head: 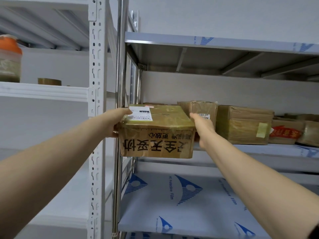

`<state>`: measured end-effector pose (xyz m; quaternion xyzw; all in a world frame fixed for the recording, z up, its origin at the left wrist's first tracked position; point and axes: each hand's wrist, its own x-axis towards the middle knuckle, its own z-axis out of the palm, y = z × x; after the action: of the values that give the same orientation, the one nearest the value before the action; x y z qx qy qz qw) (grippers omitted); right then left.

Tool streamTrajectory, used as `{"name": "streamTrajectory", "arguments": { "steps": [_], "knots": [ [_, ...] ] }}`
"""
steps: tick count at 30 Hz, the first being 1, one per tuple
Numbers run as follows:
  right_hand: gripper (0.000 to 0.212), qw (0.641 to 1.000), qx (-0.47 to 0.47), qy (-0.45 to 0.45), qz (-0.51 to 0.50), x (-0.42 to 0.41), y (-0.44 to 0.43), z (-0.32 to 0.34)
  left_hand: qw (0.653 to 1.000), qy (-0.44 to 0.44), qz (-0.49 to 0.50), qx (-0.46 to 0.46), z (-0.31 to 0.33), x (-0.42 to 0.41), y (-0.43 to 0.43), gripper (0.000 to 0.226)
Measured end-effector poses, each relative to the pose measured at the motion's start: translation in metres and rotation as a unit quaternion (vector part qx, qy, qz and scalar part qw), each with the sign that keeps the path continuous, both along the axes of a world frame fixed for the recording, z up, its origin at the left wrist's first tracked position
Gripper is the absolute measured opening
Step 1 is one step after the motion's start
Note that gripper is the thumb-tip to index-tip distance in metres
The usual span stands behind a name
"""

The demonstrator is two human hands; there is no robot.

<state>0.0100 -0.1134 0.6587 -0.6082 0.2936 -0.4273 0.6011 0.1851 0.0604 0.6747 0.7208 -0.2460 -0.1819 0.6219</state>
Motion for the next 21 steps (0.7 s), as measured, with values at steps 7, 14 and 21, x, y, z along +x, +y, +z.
{"name": "streamTrajectory", "arguments": {
  "steps": [7, 14, 21],
  "knots": [
    [0.033, 0.997, -0.006, 0.065, 0.027, -0.014, 0.012, -0.01, 0.999, 0.031, -0.027, 0.026, -0.019, -0.009, 0.008, 0.022],
    [0.025, 0.988, -0.057, 0.111, 0.094, -0.041, 0.029, -0.032, 0.999, 0.038, 0.0, 0.02, -0.054, -0.026, 0.028, 0.032],
    [0.029, 0.985, -0.063, 0.085, 0.135, -0.07, 0.052, -0.089, 0.997, 0.046, 0.055, 0.005, -0.097, -0.078, 0.069, 0.028]
  ]
}}
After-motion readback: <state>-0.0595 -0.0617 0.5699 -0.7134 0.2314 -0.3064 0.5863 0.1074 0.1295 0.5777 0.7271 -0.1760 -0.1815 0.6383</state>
